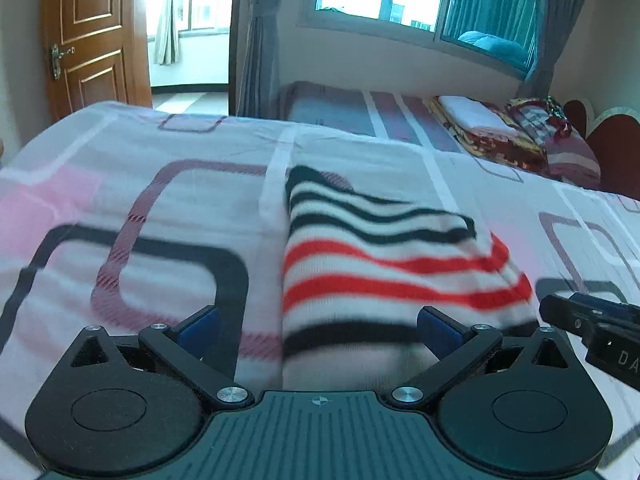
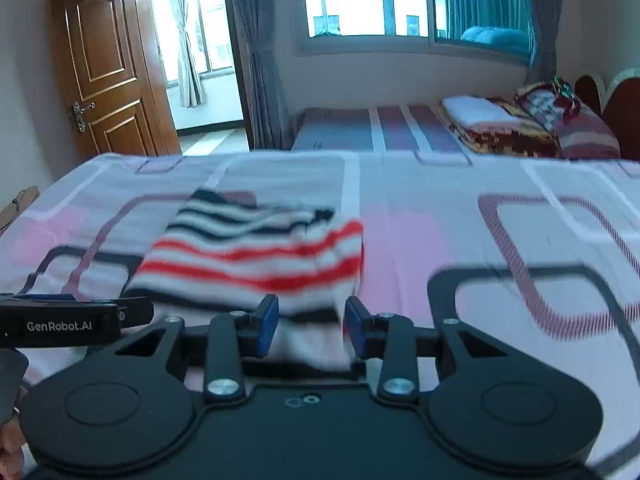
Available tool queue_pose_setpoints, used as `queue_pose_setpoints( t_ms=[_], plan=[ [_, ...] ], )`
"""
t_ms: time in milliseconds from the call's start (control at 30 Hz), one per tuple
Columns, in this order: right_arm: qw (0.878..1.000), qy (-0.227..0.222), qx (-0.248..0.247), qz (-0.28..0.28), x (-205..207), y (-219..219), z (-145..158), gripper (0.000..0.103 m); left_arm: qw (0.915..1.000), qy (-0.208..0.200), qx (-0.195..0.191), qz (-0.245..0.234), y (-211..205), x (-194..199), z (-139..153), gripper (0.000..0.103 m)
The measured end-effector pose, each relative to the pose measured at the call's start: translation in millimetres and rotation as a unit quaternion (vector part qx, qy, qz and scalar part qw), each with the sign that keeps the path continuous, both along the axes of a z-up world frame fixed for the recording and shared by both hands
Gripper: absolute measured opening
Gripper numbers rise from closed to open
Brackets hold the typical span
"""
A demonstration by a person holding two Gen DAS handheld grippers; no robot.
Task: Fold small clothes
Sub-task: 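Press the folded sweater flat with both tools and release it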
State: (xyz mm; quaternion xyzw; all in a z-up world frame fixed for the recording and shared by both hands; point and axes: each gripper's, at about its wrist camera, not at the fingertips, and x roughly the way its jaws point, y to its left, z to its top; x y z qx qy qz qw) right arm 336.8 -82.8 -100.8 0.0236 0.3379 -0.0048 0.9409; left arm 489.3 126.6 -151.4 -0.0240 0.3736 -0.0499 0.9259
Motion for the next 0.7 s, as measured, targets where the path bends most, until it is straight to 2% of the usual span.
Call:
queue_pose_setpoints(
  t_ms=[100, 200, 300, 367, 467, 567, 600, 633, 700],
  plan=[
    [1.000, 0.005, 0.001, 0.002, 21, 0, -3, 0.034, 1.0000, 0.005, 0.001, -0.004, -7, 19, -6, 0.103],
    [1.000, 0.007, -0.002, -0.003, 40, 1, -13, 0.034, 0.9993, 0.038, 0.001, 0.003, -10, 38, -25, 0.103],
    [0.999, 0.032, -0.015, -0.012, 57, 1, -34, 0.034, 0.9985, 0.050, -0.024, 0.002, -5, 43, -41, 0.103],
    [0.998, 0.054, -0.040, -0.004, 63, 4, -50, 0.034, 0.9984, 0.051, -0.022, 0.002, -4, 42, -40, 0.103],
    [0.998, 0.050, -0.036, 0.002, 59, 5, -47, 0.037, 0.9988, 0.050, 0.000, -0.002, -8, 35, -33, 0.103],
    [0.999, 0.034, -0.008, 0.002, 45, 1, -31, 0.053, 0.9982, 0.060, -0.003, 0.006, -6, 23, -25, 0.103],
    [1.000, 0.026, 0.005, -0.001, 37, 0, -25, 0.062, 0.9977, 0.066, -0.008, 0.011, -5, 18, -24, 0.103],
    [1.000, 0.018, 0.013, -0.004, 28, -1, -20, 0.068, 0.9973, 0.071, -0.012, 0.014, -4, 15, -23, 0.103],
    [1.000, 0.010, 0.023, -0.003, 9, -2, -10, 0.070, 0.9971, 0.073, -0.008, 0.017, -3, 3, -19, 0.103]
  ],
)
